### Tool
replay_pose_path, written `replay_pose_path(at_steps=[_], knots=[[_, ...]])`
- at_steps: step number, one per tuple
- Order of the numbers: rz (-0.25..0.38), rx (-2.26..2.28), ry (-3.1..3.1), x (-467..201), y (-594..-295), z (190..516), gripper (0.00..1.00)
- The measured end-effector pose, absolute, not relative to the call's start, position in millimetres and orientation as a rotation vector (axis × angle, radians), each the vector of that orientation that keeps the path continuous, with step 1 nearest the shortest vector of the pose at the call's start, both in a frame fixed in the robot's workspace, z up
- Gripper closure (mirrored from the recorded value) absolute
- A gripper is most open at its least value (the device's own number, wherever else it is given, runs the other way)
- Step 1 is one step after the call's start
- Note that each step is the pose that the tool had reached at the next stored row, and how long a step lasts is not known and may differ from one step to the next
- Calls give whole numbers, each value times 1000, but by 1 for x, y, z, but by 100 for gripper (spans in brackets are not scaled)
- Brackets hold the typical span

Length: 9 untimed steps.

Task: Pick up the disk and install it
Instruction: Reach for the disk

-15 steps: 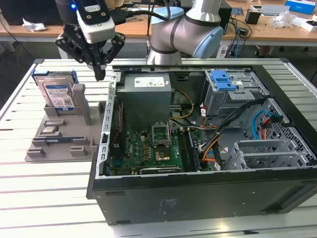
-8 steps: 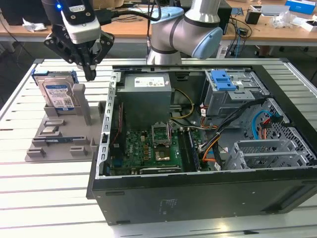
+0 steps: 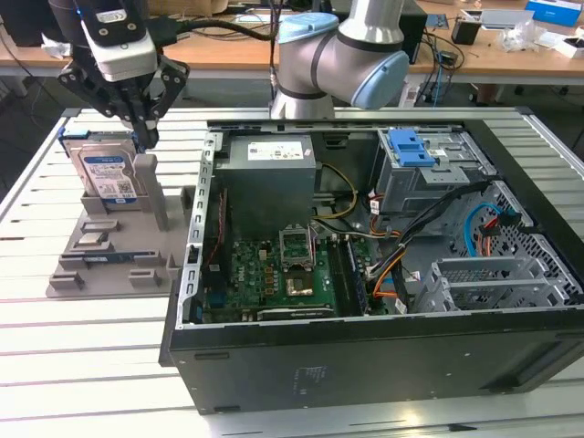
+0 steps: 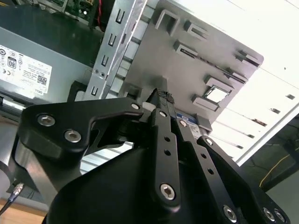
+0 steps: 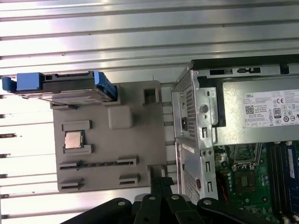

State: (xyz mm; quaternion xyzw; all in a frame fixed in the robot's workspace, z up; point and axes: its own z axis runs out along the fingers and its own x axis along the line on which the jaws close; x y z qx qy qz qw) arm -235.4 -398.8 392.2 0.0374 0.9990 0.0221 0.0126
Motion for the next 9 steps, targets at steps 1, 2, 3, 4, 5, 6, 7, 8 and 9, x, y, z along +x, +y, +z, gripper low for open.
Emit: replay_pose_path(at_steps=[1,2,3,4,5,6,7,8,9], knots=[[69,117,3113,-239,-399,392,89],[69,117,3113,-243,-399,392,89],[69,117,3113,-245,-399,392,89],[69,116,3113,-248,-399,392,89],[69,116,3114,-251,-399,392,89],[69,117,3113,-256,-399,392,89],[69,117,3113,-258,-399,392,89],[69,117,3113,-261,-399,392,89],[69,116,3113,-266,-399,392,89]])
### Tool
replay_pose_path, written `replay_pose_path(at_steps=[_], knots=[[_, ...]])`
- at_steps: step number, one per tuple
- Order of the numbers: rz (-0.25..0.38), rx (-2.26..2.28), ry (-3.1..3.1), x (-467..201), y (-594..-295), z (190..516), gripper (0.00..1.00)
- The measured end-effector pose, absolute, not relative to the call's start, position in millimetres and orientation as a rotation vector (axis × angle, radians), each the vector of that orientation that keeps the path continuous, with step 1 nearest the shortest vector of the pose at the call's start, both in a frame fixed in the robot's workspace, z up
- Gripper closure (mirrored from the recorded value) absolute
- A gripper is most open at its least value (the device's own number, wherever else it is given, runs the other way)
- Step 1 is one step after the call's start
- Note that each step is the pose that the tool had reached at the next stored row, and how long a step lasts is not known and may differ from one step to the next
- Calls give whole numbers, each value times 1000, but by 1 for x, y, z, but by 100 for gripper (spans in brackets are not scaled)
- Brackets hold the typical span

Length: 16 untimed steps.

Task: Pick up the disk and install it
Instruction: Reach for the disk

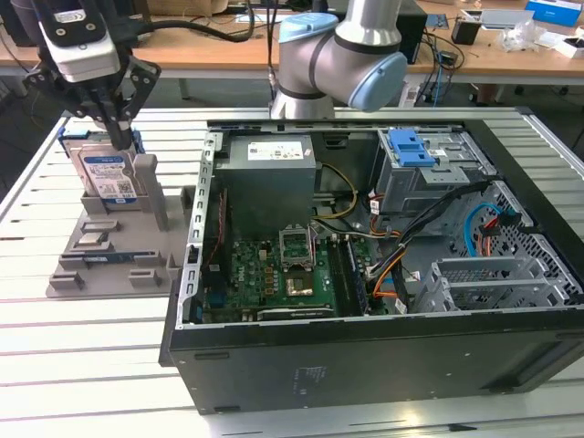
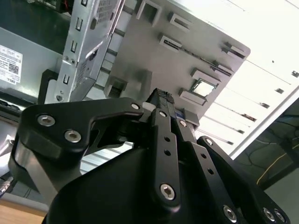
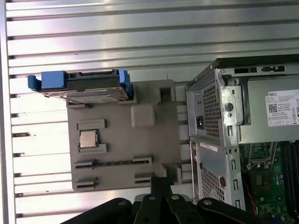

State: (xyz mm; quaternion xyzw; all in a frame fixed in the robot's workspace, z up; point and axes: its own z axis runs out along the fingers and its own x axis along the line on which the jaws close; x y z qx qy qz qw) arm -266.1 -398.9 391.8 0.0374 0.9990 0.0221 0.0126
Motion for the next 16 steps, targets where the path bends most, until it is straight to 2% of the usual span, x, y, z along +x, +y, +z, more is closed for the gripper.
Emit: replay_pose_path(at_steps=[9,16], knots=[[69,117,3113,-300,-396,391,89],[69,116,3113,-324,-382,390,89]])
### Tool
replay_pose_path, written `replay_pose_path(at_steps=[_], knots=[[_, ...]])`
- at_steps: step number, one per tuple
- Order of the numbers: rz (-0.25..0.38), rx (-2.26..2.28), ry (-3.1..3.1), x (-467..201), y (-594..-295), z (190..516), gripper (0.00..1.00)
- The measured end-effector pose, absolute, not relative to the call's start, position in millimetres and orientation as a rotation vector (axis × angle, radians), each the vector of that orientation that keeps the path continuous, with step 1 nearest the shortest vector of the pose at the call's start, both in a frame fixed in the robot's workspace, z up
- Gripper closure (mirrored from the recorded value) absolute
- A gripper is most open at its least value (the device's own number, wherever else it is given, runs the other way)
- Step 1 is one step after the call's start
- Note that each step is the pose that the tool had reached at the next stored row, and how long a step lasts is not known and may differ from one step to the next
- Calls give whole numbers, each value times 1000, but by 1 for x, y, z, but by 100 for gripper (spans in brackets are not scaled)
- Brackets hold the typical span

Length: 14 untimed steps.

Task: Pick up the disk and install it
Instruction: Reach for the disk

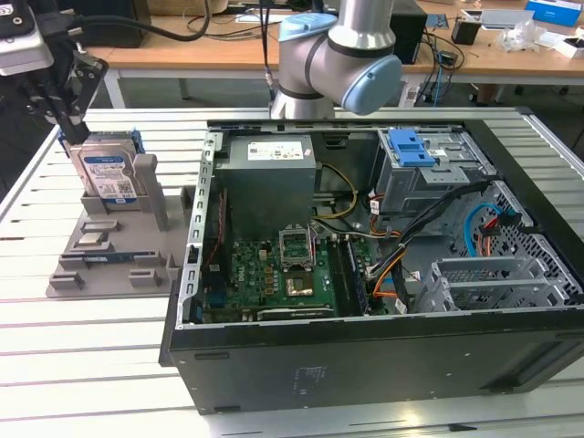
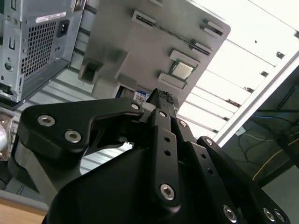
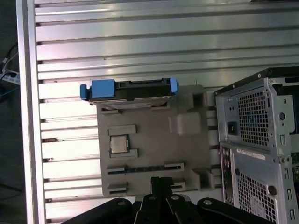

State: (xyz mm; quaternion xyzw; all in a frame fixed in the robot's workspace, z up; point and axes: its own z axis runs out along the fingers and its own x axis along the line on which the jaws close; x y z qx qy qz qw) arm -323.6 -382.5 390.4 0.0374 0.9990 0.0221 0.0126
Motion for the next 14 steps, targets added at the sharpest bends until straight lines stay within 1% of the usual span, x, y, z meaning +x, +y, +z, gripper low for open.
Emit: replay_pose_path(at_steps=[14], knots=[[69,117,3113,-355,-343,384,89]])
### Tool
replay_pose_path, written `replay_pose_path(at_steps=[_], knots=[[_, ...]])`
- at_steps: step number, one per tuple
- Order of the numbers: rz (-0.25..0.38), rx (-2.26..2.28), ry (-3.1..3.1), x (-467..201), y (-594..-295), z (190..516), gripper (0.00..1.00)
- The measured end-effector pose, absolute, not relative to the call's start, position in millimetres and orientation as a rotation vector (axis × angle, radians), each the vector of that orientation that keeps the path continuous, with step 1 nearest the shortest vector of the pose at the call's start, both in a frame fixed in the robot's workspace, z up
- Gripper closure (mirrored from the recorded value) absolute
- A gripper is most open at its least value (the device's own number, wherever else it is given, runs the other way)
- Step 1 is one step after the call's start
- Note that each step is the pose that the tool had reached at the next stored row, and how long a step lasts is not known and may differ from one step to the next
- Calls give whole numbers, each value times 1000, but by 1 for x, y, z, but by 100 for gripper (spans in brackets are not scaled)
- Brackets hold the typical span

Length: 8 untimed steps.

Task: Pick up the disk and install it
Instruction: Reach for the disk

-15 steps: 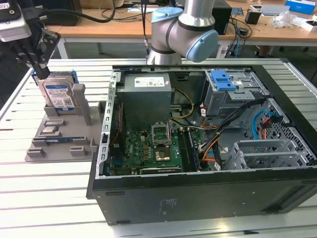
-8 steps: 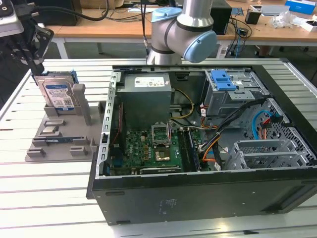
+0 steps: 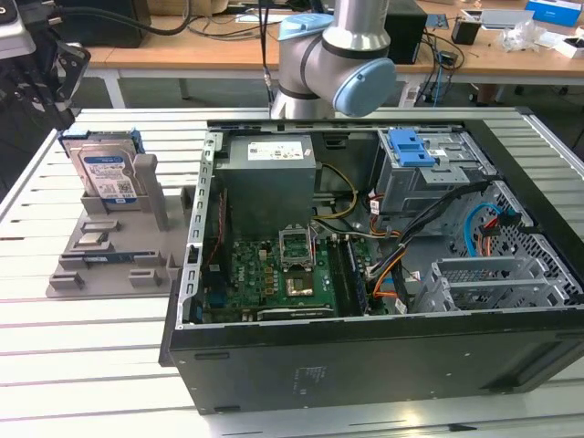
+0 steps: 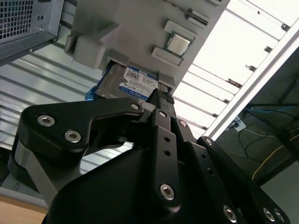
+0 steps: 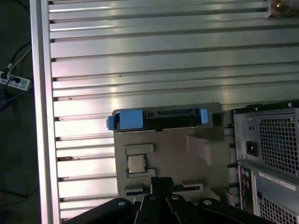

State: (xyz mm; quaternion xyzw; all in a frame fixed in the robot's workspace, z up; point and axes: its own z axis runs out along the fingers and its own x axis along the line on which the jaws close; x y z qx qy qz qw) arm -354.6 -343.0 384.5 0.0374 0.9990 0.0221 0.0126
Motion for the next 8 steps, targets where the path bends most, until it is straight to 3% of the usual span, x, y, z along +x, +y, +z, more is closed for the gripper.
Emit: replay_pose_path(at_steps=[8], knots=[[69,116,3113,-360,-330,380,89]])
